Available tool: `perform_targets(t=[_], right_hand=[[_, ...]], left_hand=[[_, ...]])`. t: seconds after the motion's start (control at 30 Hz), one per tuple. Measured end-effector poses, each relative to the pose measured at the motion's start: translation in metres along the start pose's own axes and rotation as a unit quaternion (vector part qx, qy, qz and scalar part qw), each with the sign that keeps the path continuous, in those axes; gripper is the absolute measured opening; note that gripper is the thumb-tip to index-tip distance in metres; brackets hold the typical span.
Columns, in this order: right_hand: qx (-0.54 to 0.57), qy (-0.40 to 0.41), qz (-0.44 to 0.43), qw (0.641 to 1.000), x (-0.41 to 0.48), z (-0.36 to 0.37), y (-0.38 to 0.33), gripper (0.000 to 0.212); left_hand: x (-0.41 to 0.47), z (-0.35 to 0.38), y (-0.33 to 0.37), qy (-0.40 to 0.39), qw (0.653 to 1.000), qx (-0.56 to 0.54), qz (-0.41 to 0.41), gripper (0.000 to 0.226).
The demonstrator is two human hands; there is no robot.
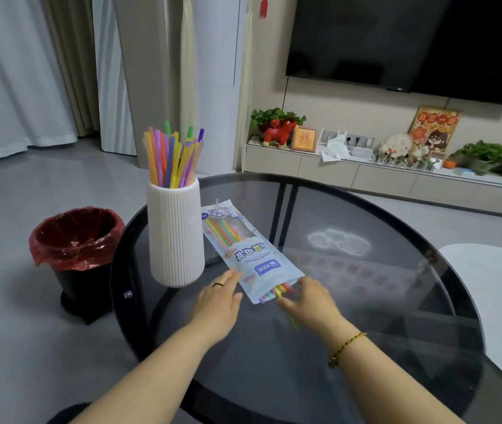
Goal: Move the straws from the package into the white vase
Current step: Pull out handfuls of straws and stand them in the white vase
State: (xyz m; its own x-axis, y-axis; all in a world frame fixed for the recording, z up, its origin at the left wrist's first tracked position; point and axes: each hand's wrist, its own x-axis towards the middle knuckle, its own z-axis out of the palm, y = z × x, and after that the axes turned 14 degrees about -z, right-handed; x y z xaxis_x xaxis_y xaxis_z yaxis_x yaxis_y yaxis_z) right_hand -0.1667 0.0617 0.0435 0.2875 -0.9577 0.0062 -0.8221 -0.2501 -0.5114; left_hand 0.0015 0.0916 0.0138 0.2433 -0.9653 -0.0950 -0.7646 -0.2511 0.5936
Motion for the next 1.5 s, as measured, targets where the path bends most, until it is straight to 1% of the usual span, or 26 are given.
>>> perform_targets(t=[0.07, 0.2, 0.27, 0.4, 0.53, 0.67, 0.7, 0.77, 0.83, 0.97, 1.07, 1.17, 1.27, 1.33, 1.43, 1.47, 1.5], right_hand=[[-0.043, -0.003, 0.002, 0.999, 0.001, 0.007, 0.002, 0.049], [-0.104, 0.005, -0.004, 0.995, 0.013, 0.016, 0.0, 0.052], [-0.141, 0.0, -0.019, 0.99, 0.019, 0.021, -0.002, 0.047], [-0.24, -0.018, -0.084, 0.967, 0.026, 0.028, -0.002, 0.024], [-0.285, -0.045, -0.105, 0.952, 0.03, 0.027, -0.001, 0.028], [-0.302, -0.082, -0.13, 0.941, 0.024, 0.017, 0.005, 0.036], [-0.302, -0.094, -0.132, 0.939, 0.02, 0.014, 0.008, 0.033], [-0.299, -0.112, -0.123, 0.94, 0.01, 0.005, 0.016, 0.02], [-0.304, -0.118, -0.115, 0.938, -0.003, -0.004, 0.028, 0.014], [-0.293, -0.133, -0.093, 0.942, -0.026, -0.02, 0.05, 0.013], [-0.259, -0.117, -0.077, 0.956, -0.032, -0.027, 0.054, 0.025], [-0.207, -0.089, -0.056, 0.973, -0.024, -0.026, 0.046, 0.046], [-0.178, -0.08, -0.039, 0.98, -0.008, -0.019, 0.035, 0.053], [-0.176, -0.08, -0.027, 0.981, 0.003, -0.015, 0.029, 0.046], [-0.187, -0.086, -0.021, 0.978, 0.015, -0.011, 0.023, 0.021], [-0.201, -0.091, -0.022, 0.975, 0.017, -0.01, 0.022, 0.016], [-0.22, -0.093, -0.027, 0.971, 0.017, -0.009, 0.023, 0.019]], left_hand=[[0.004, 0.005, -0.001, -0.007, 0.999, 0.043, 0.006, 0.047], [0.011, 0.012, -0.002, 0.007, 0.994, 0.106, 0.024, 0.046], [0.014, 0.013, -0.003, 0.006, 0.993, 0.119, 0.027, 0.046], [0.014, 0.014, -0.003, 0.005, 0.991, 0.129, 0.029, 0.048], [0.013, 0.014, -0.002, 0.002, 0.991, 0.133, 0.026, 0.049], [0.013, 0.014, -0.002, 0.001, 0.99, 0.137, 0.026, 0.05], [0.013, 0.013, -0.002, 0.0, 0.99, 0.139, 0.026, 0.05], [0.012, 0.013, -0.002, 0.0, 0.989, 0.143, 0.027, 0.05], [0.012, 0.013, -0.001, 0.002, 0.989, 0.147, 0.028, 0.05], [0.012, 0.013, -0.001, 0.006, 0.988, 0.152, 0.03, 0.05], [0.012, 0.014, 0.0, 0.008, 0.987, 0.157, 0.029, 0.05], [0.011, 0.014, 0.0, 0.004, 0.987, 0.156, 0.028, 0.05], [0.011, 0.014, 0.0, 0.006, 0.988, 0.152, 0.026, 0.05], [0.011, 0.014, -0.001, 0.007, 0.988, 0.152, 0.026, 0.05], [0.012, 0.015, -0.002, 0.01, 0.988, 0.154, 0.027, 0.05], [0.012, 0.015, -0.002, 0.01, 0.988, 0.154, 0.027, 0.05], [0.012, 0.015, -0.003, 0.01, 0.988, 0.155, 0.027, 0.05]])
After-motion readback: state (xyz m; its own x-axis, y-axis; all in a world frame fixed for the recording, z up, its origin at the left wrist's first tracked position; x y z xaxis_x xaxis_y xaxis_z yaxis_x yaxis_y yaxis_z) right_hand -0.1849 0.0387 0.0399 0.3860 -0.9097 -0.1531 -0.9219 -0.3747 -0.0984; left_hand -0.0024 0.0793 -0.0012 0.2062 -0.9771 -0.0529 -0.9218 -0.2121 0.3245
